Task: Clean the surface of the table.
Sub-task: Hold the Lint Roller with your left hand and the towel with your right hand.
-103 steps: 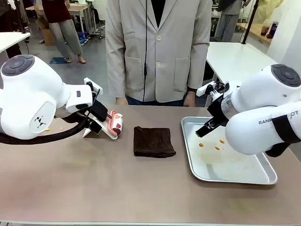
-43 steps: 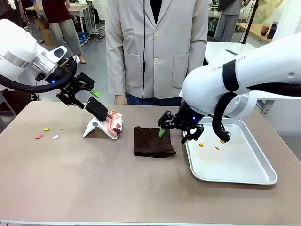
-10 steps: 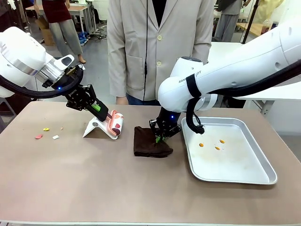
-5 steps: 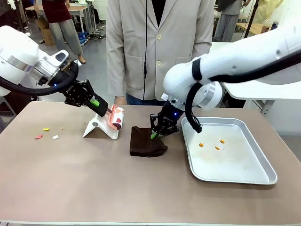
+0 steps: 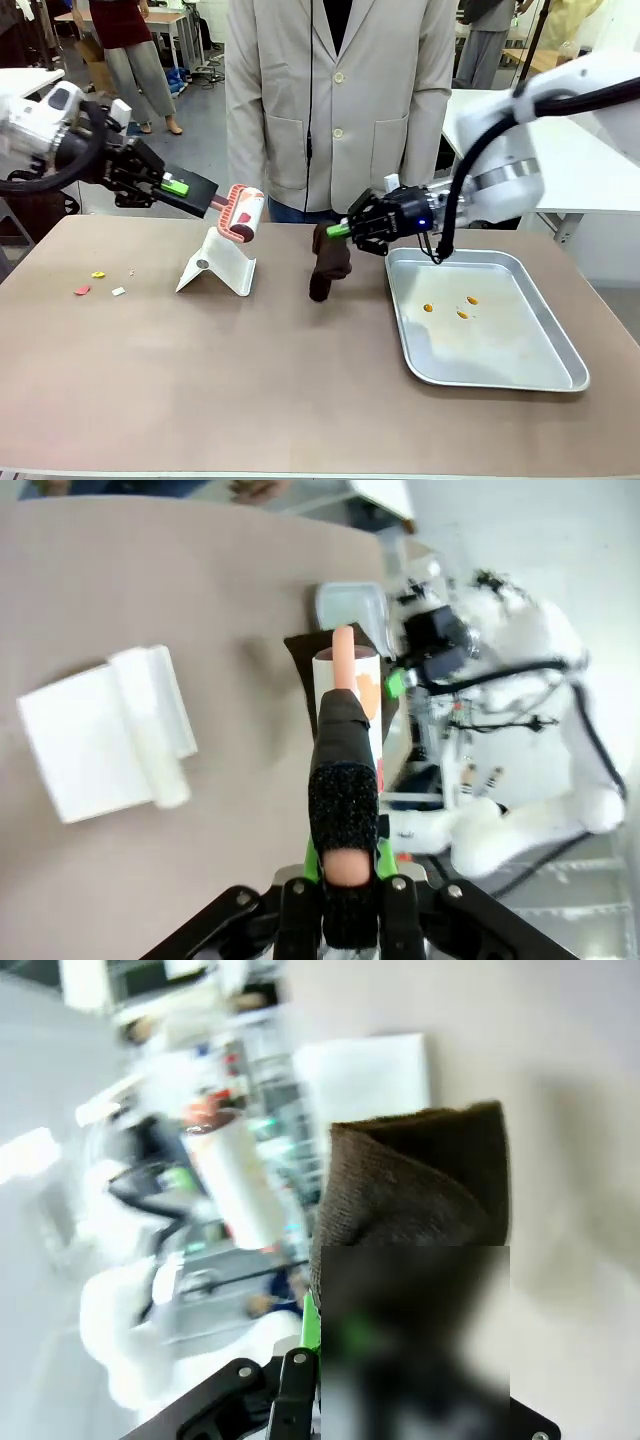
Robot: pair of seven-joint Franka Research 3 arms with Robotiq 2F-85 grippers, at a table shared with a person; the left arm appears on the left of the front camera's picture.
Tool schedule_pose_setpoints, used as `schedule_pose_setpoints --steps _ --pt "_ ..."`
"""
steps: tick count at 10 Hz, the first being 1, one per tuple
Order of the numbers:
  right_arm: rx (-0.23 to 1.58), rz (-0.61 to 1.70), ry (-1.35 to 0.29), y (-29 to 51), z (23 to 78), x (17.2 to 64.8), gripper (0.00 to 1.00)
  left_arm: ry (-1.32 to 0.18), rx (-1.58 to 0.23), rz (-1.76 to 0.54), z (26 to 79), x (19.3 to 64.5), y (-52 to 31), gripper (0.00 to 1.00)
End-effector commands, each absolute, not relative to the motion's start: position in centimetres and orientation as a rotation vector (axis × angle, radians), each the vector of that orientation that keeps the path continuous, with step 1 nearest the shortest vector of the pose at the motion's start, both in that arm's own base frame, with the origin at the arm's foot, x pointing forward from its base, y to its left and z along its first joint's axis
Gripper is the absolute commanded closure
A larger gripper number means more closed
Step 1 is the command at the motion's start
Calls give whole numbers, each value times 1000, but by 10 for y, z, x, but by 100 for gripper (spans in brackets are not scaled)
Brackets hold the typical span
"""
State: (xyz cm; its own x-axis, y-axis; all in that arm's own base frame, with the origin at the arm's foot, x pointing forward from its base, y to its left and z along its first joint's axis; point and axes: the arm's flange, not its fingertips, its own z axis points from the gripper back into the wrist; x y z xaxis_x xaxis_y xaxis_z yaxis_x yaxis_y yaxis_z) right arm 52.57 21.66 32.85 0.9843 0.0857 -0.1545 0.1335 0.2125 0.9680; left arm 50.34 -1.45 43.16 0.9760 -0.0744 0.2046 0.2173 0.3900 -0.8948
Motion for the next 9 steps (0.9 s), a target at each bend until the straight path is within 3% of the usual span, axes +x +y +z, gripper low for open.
schedule_pose_setpoints --steps 1,5,9 --pt "1591 -44 259 182 318 493 100 -93 -1283 -215 432 482 30 100" --pt "1675 -149 -82 65 346 424 100 -101 -1422 -197 400 413 180 100" --pt "1610 -387 -259 -50 360 373 100 -264 -1501 -24 359 334 305 100"
